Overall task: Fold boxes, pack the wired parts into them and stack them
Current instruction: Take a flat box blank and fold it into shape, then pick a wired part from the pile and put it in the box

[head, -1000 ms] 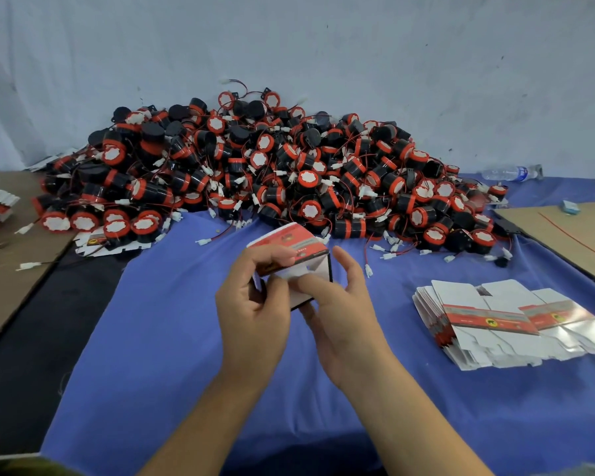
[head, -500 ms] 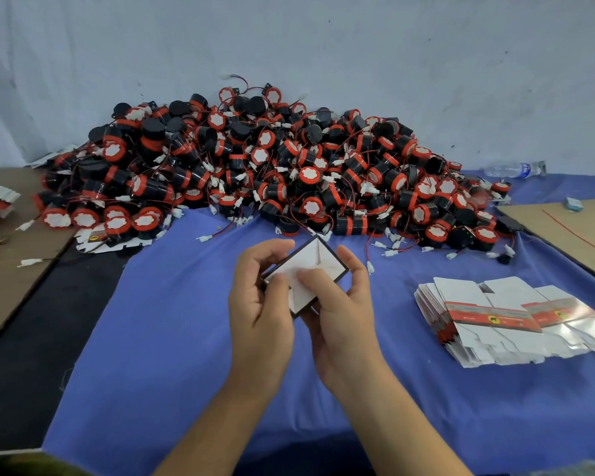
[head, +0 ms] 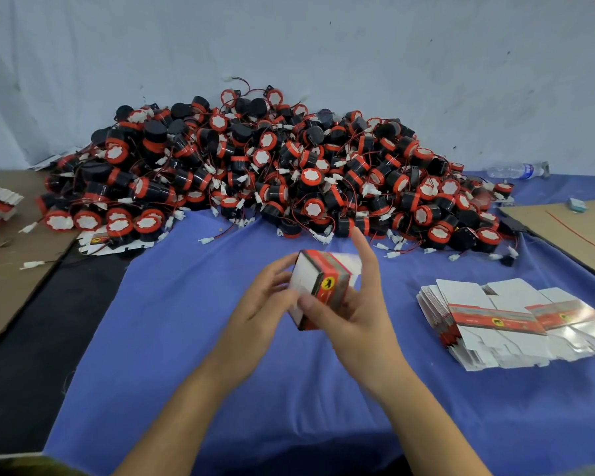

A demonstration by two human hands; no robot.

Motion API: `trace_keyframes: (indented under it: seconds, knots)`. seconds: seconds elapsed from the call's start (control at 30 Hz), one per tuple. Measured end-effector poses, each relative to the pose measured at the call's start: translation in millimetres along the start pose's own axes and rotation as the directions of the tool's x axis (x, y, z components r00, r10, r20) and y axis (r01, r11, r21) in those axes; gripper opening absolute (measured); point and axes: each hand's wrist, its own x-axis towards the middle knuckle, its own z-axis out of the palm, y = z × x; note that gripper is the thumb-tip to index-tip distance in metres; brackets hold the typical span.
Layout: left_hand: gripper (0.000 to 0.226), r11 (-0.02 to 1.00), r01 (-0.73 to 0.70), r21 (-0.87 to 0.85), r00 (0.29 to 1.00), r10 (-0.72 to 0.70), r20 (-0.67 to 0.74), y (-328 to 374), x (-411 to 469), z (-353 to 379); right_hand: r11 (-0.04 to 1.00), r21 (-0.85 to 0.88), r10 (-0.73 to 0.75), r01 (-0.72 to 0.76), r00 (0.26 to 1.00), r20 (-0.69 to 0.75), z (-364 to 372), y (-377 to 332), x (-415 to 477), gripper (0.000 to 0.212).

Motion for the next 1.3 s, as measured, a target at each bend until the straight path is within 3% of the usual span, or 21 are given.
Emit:
trace_keyframes:
  seconds: [0.03,0.1,0.17,0.27,0.43,0.53,0.6,0.63,0.7,0.73,0.77,0.83,0.93,1.0,1.17,1.3]
  knots:
    - [0.047,0.998,0.006,0.059,1.0,-0.005,-0.003,-0.6,1.8,-4.3,0.975,-0.213,-0.052,0.058,0.998,0.034,-3.7,0.5,1.2,0.098]
    - [0.074,0.983,-0.005,0.184,1.0,0.011,-0.028,-2.2,6.3,-10.4,0.803,-0.573,-0.063,0.162,0.98,0.188,-7.1,2.2,4.3,0.104]
    - [0.075,0.969,-0.004,0.247,1.0,0.009,-0.019,-5.1,12.2,-13.4,0.642,-0.724,-0.025,0.253,0.95,0.311,-3.7,7.7,6.5,0.113]
    - [0.063,0.971,0.065,0.232,0.997,-0.073,0.028,-18.6,15.5,-14.0,0.421,-0.837,-0.098,0.35,0.935,0.341,-3.0,23.0,8.0,0.116]
    - [0.052,0.961,0.041,0.273,0.982,-0.089,0.167,-46.1,10.3,-9.6,0.31,-0.857,0.038,0.412,0.895,0.444,-12.2,47.9,4.7,0.109]
    - [0.046,0.965,0.06,0.257,0.966,-0.121,0.23,-61.9,11.2,-11.6,0.22,-0.82,0.078,0.528,0.829,0.554,-8.4,55.6,1.0,0.11]
    - [0.045,0.964,0.106,0.243,0.97,-0.154,0.188,-74.3,9.7,-15.2,0.247,-0.777,-0.036,0.579,0.806,0.59,-11.7,59.2,-5.4,0.101]
    - [0.047,0.964,0.135,0.228,0.97,-0.175,0.166,-81.8,9.2,-17.3,0.282,-0.779,-0.173,0.56,0.829,0.532,-16.0,63.3,-9.8,0.09]
    - [0.06,0.953,0.179,0.244,0.966,-0.218,0.141,-92.5,8.5,-22.8,0.49,-0.793,-0.425,0.362,0.893,0.145,-21.9,67.7,-17.6,0.053]
    - [0.07,0.943,0.192,0.271,0.959,-0.239,0.152,-95.6,8.8,-26.1,0.657,-0.72,-0.422,0.223,0.9,-0.106,-24.0,68.0,-17.0,0.038]
    - [0.081,0.932,0.2,0.302,0.95,-0.26,0.171,-97.3,10.1,-28.8,0.813,-0.579,-0.302,0.066,0.897,-0.323,-27.9,71.2,-12.7,0.028]
    - [0.091,0.93,0.215,0.299,0.952,-0.267,0.146,-97.3,13.9,-36.2,0.931,-0.307,0.0,-0.199,0.839,-0.544,-40.0,78.2,-1.6,0.022]
    - [0.044,0.973,0.227,0.038,0.97,-0.223,-0.093,-89.6,30.3,-46.0,0.931,-0.135,0.196,-0.34,0.776,-0.599,-57.9,79.9,22.2,0.019]
    - [0.027,0.953,0.233,-0.194,0.949,-0.266,-0.169,-86.0,53.1,-48.0,0.929,-0.051,0.274,-0.366,0.775,-0.569,-67.8,84.5,46.5,0.021]
    - [0.028,0.882,0.298,-0.366,0.95,-0.312,0.021,-71.1,141.1,-22.4,0.884,0.099,0.448,-0.457,0.763,-0.466,-71.3,98.8,135.8,0.041]
    - [0.034,0.876,0.36,-0.32,0.933,-0.344,0.109,-75.4,221.5,22.6,0.876,0.063,0.448,-0.478,0.76,-0.471,-72.0,112.4,205.3,0.053]
